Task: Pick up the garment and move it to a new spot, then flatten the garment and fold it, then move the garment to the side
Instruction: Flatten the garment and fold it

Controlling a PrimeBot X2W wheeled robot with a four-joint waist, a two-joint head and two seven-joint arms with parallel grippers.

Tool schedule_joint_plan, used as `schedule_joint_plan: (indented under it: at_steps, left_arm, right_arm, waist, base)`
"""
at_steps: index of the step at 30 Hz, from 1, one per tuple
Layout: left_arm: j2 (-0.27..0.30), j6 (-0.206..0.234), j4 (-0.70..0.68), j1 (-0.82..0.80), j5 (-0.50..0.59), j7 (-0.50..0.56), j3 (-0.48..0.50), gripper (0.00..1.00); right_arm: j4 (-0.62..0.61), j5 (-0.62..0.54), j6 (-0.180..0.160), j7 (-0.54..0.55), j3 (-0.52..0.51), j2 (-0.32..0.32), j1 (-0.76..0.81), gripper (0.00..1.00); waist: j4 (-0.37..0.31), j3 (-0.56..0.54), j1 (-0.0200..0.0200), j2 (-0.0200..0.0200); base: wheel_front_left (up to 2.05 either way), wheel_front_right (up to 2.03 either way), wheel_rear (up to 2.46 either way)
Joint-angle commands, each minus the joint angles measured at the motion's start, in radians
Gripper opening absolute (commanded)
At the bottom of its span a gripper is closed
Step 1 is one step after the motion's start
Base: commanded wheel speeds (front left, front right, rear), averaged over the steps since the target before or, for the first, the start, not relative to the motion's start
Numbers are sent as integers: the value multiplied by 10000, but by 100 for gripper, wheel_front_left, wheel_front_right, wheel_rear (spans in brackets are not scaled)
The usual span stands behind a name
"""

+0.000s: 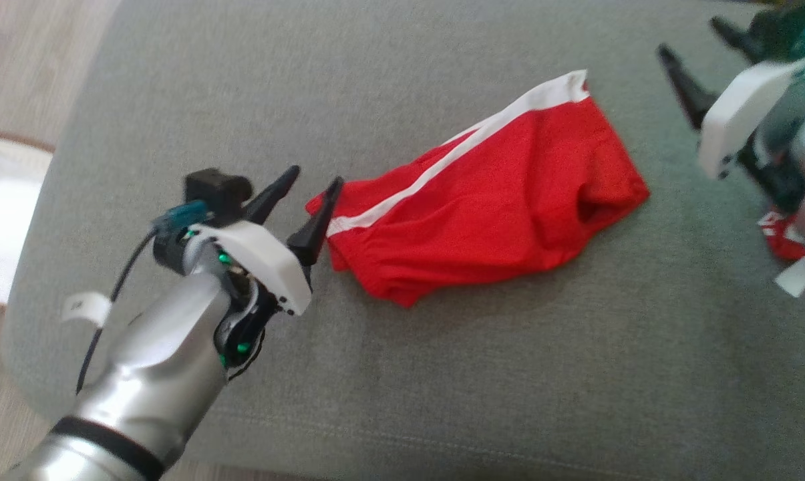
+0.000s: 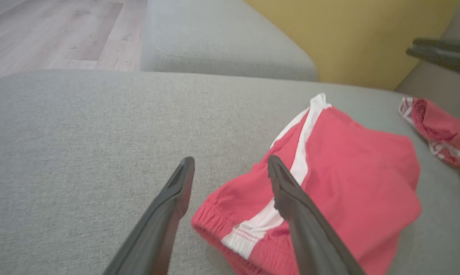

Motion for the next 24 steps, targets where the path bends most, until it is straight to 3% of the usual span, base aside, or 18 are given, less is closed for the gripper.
schedule_joint_plan:
  at_steps: [1, 9, 15, 19, 24]
  left_arm:
    - [369, 121, -573, 54, -183, -133, 941, 100]
    - [444, 655, -1943, 1259, 260, -134, 2415, 100]
    - [237, 1059, -3216, 2560, 896, -134, 3673, 100]
    - [-140, 1278, -3914, 3503, 1447, -135, 4649, 100]
    - [-780, 1194, -4470, 4598, 2211, -135, 5699, 100]
  right_arm:
    - [-40, 116, 17, -592, -211, 228, 504, 100]
    - [301, 460, 17, -1966, -1286, 938, 1688, 100]
    - [56, 198, 17, -2250, -2705, 1541, 2648, 100]
    - [-842, -621, 17, -2258, -4355, 1848, 3582, 100]
    - [-2221, -2441, 17, -2260, -6292, 2356, 5257, 100]
  waist:
    - [-396, -673, 0, 0]
    - [-866, -1628, 0, 0]
    - [-1343, -2138, 0, 0]
    - [-1624, -2294, 0, 0]
    - [-1843, -2434, 0, 0]
  base:
    - [0, 0, 0]
    - [0, 0, 0]
    - [0, 0, 0]
    - [0, 0, 0]
    - [0, 0, 0]
